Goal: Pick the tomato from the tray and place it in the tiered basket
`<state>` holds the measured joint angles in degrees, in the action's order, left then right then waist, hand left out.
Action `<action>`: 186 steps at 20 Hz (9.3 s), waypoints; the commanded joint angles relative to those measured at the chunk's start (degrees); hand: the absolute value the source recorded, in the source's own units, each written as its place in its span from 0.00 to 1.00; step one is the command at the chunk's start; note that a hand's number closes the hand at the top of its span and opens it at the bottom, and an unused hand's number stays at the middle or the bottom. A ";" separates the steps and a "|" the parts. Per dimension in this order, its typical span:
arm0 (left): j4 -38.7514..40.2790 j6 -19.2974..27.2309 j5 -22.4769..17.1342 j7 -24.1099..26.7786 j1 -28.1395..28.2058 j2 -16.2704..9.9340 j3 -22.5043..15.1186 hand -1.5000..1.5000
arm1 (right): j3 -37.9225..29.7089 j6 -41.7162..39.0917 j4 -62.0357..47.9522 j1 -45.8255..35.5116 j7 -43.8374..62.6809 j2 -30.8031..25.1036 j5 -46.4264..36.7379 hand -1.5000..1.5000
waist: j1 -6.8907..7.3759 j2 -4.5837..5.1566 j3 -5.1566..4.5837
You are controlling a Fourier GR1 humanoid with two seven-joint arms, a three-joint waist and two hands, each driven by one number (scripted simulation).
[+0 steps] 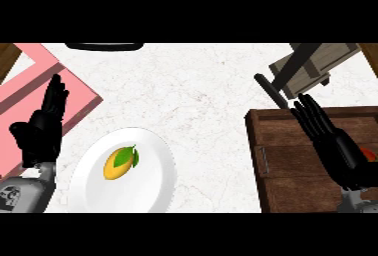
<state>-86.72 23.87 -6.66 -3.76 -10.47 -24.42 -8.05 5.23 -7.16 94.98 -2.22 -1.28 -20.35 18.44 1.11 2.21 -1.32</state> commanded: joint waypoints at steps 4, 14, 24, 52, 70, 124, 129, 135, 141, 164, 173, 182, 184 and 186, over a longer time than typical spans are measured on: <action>3.23 -9.03 -3.46 5.26 0.80 4.34 -4.53 0.50 | -7.60 8.75 -4.42 -7.38 0.08 0.69 -2.56 0.00 | -1.31 -1.94 1.23; 8.52 -19.61 -7.15 10.67 3.08 8.60 -8.00 0.50 | -12.70 16.34 -8.61 -4.43 -18.25 3.68 -10.00 0.00 | -1.59 -2.19 1.30; 9.54 -18.83 -6.80 10.87 4.81 7.76 -6.54 0.50 | -10.89 10.17 6.04 4.96 9.84 -25.58 -29.19 0.00 | -3.84 -2.84 0.73; 10.27 -23.85 -3.56 8.89 1.45 10.67 -3.04 0.50 | -2.34 -10.04 22.52 9.08 50.02 -22.49 -49.71 0.00 | -1.20 -2.20 1.33; 7.99 -27.52 1.41 10.04 5.90 13.88 0.10 0.50 | -10.61 -9.89 7.65 8.90 34.24 -11.73 -59.22 0.00 | -1.21 -2.26 1.32; 8.29 -29.86 6.35 9.05 5.53 18.19 2.16 0.50 | -38.04 -26.62 22.36 -34.26 78.30 -26.40 -42.67 1.00 | 0.67 -2.27 0.93; 9.33 -31.10 6.35 8.75 3.17 17.02 2.63 0.50 | -32.00 -22.03 8.35 -47.14 76.69 -29.72 -47.20 1.00 | 2.20 -1.88 0.93; 10.71 -30.34 6.99 9.20 1.30 19.19 1.54 0.50 | -25.63 -18.89 -9.51 -61.39 74.37 -29.64 -51.91 1.00 | 3.17 -1.55 0.93; 9.96 -30.66 6.86 7.39 0.49 18.36 2.08 0.50 | -19.73 -12.25 -26.76 -71.70 69.43 -23.40 -59.39 1.00 | 3.52 -1.32 1.06; 9.97 -31.86 5.63 7.52 0.53 17.82 3.85 0.50 | -32.03 14.86 -71.36 -88.24 54.71 -15.77 -60.06 1.00 | 3.06 -0.63 1.33; 12.09 -32.21 5.45 9.72 0.80 16.92 5.58 0.50 | -36.73 25.23 -73.25 -91.99 58.06 -14.38 -57.23 0.00 | 1.52 -1.26 1.26; 10.42 -30.43 6.40 9.33 1.47 17.25 5.68 0.50 | -27.22 35.70 -71.17 -90.16 60.50 -24.02 -71.80 0.00 | -0.40 -1.84 1.16; 9.09 -30.48 4.92 6.35 1.44 17.44 6.37 0.50 | -25.96 38.86 -69.16 -90.05 62.28 -23.95 -74.01 0.00 | -0.58 -2.21 1.20; 7.22 -30.55 5.62 8.16 4.90 17.64 5.29 0.50 | -26.30 36.88 -67.28 -89.36 61.44 -28.12 -74.30 0.00 | -0.99 -2.64 1.27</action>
<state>-77.28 -7.24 -1.30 4.48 -7.87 -7.12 -2.29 -22.69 26.45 25.15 -91.93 56.95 -44.24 -52.74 0.88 0.17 -0.10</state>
